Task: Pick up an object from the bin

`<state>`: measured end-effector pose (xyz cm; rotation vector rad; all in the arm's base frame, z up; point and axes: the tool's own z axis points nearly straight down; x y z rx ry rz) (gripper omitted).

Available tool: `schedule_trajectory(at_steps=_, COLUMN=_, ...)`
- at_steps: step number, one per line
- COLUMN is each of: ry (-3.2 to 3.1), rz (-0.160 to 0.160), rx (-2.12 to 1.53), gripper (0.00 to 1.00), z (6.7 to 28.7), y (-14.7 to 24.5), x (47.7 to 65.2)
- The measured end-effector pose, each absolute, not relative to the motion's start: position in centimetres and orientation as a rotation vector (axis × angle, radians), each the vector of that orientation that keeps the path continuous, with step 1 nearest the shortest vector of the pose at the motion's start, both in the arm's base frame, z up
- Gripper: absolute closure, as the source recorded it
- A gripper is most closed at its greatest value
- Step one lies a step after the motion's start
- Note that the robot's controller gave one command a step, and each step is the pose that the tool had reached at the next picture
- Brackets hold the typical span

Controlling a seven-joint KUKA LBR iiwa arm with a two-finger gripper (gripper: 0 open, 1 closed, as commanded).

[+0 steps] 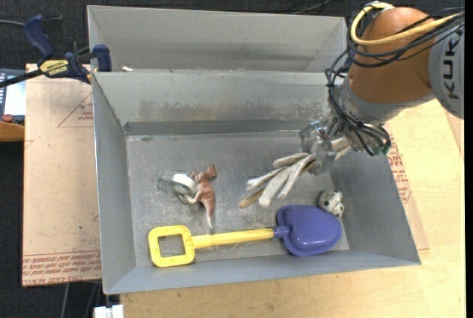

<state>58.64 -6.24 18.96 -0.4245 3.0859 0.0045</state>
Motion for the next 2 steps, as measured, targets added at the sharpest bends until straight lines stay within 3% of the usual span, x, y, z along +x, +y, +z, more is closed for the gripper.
schedule_trajectory(at_steps=1, ry=3.056, rz=0.014, rx=-0.687, gripper=1.00, z=9.9, y=-6.2, x=55.6)
schedule_trajectory(at_steps=2, ry=3.068, rz=0.000, rx=-0.394, gripper=1.00, z=14.6, y=-5.5, x=57.6)
